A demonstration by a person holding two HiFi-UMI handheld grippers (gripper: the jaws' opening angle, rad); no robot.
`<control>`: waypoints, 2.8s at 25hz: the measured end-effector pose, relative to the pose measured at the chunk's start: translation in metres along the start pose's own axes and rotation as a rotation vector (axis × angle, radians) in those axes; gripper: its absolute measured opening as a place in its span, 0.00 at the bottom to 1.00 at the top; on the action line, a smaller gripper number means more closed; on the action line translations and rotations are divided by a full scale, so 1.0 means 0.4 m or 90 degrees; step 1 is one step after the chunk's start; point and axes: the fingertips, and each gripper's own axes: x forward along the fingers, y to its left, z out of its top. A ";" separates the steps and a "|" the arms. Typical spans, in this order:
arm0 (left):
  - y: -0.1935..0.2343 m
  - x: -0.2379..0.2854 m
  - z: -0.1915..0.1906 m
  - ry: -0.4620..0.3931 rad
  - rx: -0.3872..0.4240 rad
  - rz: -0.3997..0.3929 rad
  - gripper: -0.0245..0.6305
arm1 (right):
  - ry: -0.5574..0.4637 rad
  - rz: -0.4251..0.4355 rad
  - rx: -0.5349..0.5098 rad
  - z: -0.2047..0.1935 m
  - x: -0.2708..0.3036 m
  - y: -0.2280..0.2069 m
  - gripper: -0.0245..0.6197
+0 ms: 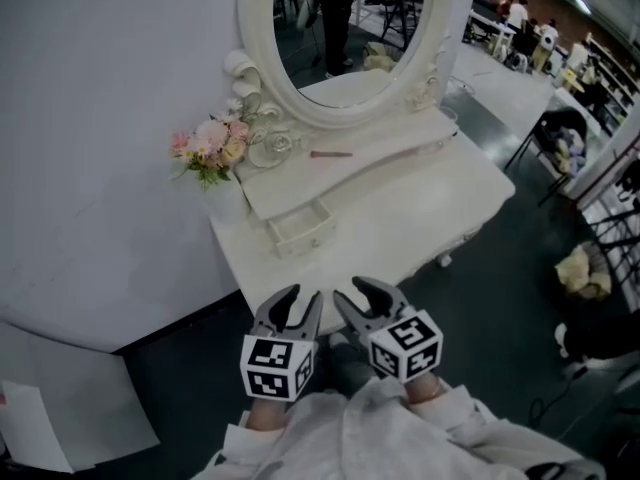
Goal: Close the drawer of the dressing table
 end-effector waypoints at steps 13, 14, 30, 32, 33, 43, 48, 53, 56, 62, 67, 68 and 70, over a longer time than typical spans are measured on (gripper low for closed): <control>0.136 0.126 0.136 -0.046 -0.029 0.109 0.24 | 0.002 0.109 -0.056 0.145 0.182 -0.091 0.26; 0.144 0.135 0.142 -0.048 -0.033 0.116 0.24 | 0.003 0.115 -0.059 0.151 0.189 -0.100 0.26; 0.224 0.248 0.152 -0.023 -0.070 0.198 0.24 | 0.033 0.207 -0.083 0.173 0.316 -0.197 0.26; 0.226 0.251 0.146 -0.018 -0.074 0.203 0.24 | 0.039 0.209 -0.080 0.168 0.324 -0.206 0.26; 0.228 0.251 0.142 -0.016 -0.076 0.205 0.24 | 0.043 0.210 -0.078 0.164 0.327 -0.210 0.26; 0.254 0.261 0.084 0.020 -0.096 0.224 0.28 | 0.078 0.205 -0.069 0.119 0.351 -0.247 0.27; 0.268 0.262 0.031 0.055 -0.097 0.233 0.33 | 0.109 0.198 -0.083 0.076 0.356 -0.263 0.30; 0.287 0.271 -0.022 0.099 -0.086 0.233 0.36 | 0.133 0.180 -0.109 0.048 0.374 -0.299 0.32; 0.298 0.275 -0.052 0.124 -0.076 0.237 0.36 | 0.152 0.178 -0.135 0.032 0.381 -0.316 0.33; 0.315 0.288 -0.098 0.161 -0.065 0.232 0.37 | 0.189 0.165 -0.177 0.002 0.406 -0.350 0.35; 0.330 0.299 -0.124 0.178 -0.063 0.227 0.38 | 0.209 0.166 -0.207 -0.026 0.427 -0.373 0.36; 0.334 0.301 -0.128 0.182 -0.063 0.225 0.37 | 0.215 0.164 -0.211 -0.033 0.431 -0.380 0.36; 0.340 0.303 -0.138 0.189 -0.065 0.222 0.37 | 0.229 0.161 -0.213 -0.048 0.437 -0.389 0.36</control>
